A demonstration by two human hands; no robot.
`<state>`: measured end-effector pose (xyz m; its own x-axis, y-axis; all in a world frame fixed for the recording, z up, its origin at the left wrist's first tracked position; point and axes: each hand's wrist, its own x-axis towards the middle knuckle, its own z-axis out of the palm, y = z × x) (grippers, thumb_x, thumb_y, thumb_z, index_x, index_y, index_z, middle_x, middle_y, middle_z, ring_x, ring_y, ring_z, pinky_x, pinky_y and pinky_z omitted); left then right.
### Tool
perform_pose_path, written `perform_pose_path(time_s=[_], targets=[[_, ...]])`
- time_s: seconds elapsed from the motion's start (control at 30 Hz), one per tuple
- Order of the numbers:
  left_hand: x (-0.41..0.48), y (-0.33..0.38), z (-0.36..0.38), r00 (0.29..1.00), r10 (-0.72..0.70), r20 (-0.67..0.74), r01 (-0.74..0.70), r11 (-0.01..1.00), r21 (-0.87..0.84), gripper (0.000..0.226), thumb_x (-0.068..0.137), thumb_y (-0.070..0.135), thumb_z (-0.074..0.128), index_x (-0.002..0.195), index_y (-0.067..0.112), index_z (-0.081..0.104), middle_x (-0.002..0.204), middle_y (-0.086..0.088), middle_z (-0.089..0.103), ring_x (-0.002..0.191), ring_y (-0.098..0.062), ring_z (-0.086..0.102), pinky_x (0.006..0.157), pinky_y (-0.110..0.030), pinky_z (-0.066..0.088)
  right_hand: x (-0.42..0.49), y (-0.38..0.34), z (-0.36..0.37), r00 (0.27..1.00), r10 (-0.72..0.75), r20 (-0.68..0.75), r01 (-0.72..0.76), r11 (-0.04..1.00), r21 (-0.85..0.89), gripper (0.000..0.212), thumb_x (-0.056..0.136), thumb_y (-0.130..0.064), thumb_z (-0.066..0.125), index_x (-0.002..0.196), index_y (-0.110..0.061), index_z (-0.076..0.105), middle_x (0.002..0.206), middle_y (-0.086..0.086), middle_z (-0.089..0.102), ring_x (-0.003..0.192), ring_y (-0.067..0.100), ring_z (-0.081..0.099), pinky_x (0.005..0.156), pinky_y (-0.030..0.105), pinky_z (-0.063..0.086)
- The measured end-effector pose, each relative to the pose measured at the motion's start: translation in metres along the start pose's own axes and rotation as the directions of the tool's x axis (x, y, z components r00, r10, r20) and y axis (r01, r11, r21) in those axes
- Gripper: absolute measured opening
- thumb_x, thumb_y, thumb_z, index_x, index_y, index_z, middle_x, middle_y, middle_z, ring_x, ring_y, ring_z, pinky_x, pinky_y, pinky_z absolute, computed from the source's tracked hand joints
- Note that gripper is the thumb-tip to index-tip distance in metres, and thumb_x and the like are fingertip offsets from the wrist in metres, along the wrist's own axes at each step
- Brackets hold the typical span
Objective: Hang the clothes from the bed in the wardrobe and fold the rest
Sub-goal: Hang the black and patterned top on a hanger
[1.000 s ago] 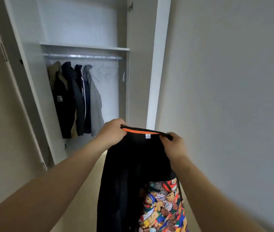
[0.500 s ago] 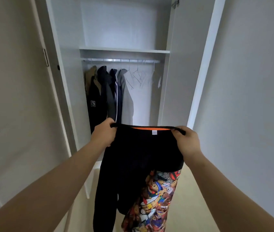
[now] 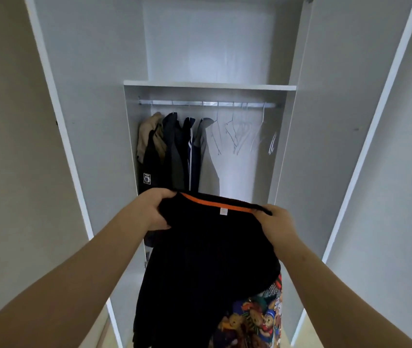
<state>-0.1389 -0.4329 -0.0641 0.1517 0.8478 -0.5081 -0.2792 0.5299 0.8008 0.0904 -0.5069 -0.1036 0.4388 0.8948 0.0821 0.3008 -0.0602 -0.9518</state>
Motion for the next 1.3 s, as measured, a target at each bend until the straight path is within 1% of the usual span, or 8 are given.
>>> perform_pose_path(time_s=[0.1,0.2,0.4,0.57,0.8,1.07,1.13,1.3], targets=[[0.038,0.008,0.006,0.999,0.011,-0.032,-0.009,0.999,0.053,0.023,0.087,0.016,0.061,0.106,0.004,0.057,0.092,-0.014,0.066,0.079,-0.028,0.064,0.058,-0.042,0.05,0.04,0.012,0.016,0.997,0.047,0.066,-0.046,0.999,-0.022,0.014,0.088,-0.015,0.057,0.089,-0.015,0.071,0.08,0.007,0.069,0.078,0.027,0.067,0.075,0.039,0.057],[0.076,0.021,0.019,0.995,0.046,-0.084,-0.041,0.998,0.051,0.016,0.086,0.019,0.063,0.086,0.004,0.061,0.064,-0.013,0.067,0.06,-0.026,0.063,0.04,-0.033,0.052,0.083,0.015,0.03,0.993,0.067,0.092,-0.063,0.997,-0.04,0.011,0.086,-0.017,0.06,0.086,-0.016,0.071,0.081,0.007,0.07,0.079,0.026,0.068,0.077,0.038,0.057],[0.174,0.077,0.043,0.985,0.167,-0.036,-0.164,0.983,0.081,0.013,0.09,0.014,0.058,0.08,0.006,0.06,0.074,-0.012,0.061,0.062,-0.024,0.059,0.039,-0.028,0.053,0.189,0.013,0.072,0.994,0.062,0.094,-0.058,0.997,-0.047,0.011,0.087,-0.016,0.059,0.079,-0.016,0.066,0.074,0.005,0.065,0.069,0.02,0.062,0.07,0.032,0.053],[0.246,0.137,0.057,0.993,0.119,0.017,-0.121,0.986,0.117,0.015,0.089,0.016,0.062,0.078,0.005,0.063,0.069,-0.012,0.063,0.059,-0.025,0.061,0.038,-0.028,0.051,0.283,-0.004,0.116,0.983,0.057,0.176,-0.037,0.993,-0.115,0.012,0.089,-0.02,0.056,0.084,-0.014,0.066,0.084,0.006,0.065,0.082,0.022,0.064,0.082,0.035,0.053],[0.328,0.198,0.079,0.993,0.12,0.005,-0.12,0.991,0.06,0.019,0.09,0.02,0.058,0.081,0.004,0.064,0.073,-0.012,0.064,0.064,-0.025,0.061,0.048,-0.031,0.05,0.383,-0.02,0.168,0.973,0.059,0.224,-0.031,0.991,-0.13,0.026,0.093,-0.026,0.052,0.085,-0.006,0.067,0.074,0.006,0.061,0.063,0.013,0.054,0.056,0.021,0.043],[0.421,0.238,0.109,0.99,0.14,-0.022,-0.141,0.988,-0.061,0.024,0.089,0.02,0.053,0.074,0.004,0.063,0.048,-0.008,0.063,0.059,-0.024,0.06,0.054,-0.032,0.048,0.509,-0.022,0.189,0.987,-0.147,-0.06,0.139,0.982,-0.127,0.021,0.092,-0.021,0.049,0.084,-0.008,0.063,0.067,-0.003,0.058,0.059,0.009,0.048,0.055,0.022,0.038],[0.442,0.251,0.118,0.99,0.139,-0.036,-0.142,0.986,-0.092,0.024,0.089,0.019,0.052,0.072,0.004,0.061,0.048,-0.008,0.061,0.058,-0.024,0.057,0.055,-0.034,0.049,0.545,-0.024,0.193,0.981,-0.177,-0.075,0.163,0.973,-0.166,0.024,0.093,-0.021,0.047,0.091,-0.004,0.063,0.076,0.006,0.063,0.063,0.012,0.048,0.062,0.028,0.044],[0.487,0.28,0.138,0.985,0.144,-0.09,-0.159,0.971,-0.178,0.022,0.088,0.017,0.05,0.072,0.004,0.059,0.067,-0.012,0.058,0.064,-0.026,0.057,0.062,-0.039,0.051,0.626,-0.023,0.203,0.986,-0.16,-0.052,0.142,0.956,-0.258,0.044,0.093,-0.025,0.05,0.134,-0.007,0.046,0.132,0.011,0.053,0.114,0.025,0.053,0.089,0.033,0.041]])
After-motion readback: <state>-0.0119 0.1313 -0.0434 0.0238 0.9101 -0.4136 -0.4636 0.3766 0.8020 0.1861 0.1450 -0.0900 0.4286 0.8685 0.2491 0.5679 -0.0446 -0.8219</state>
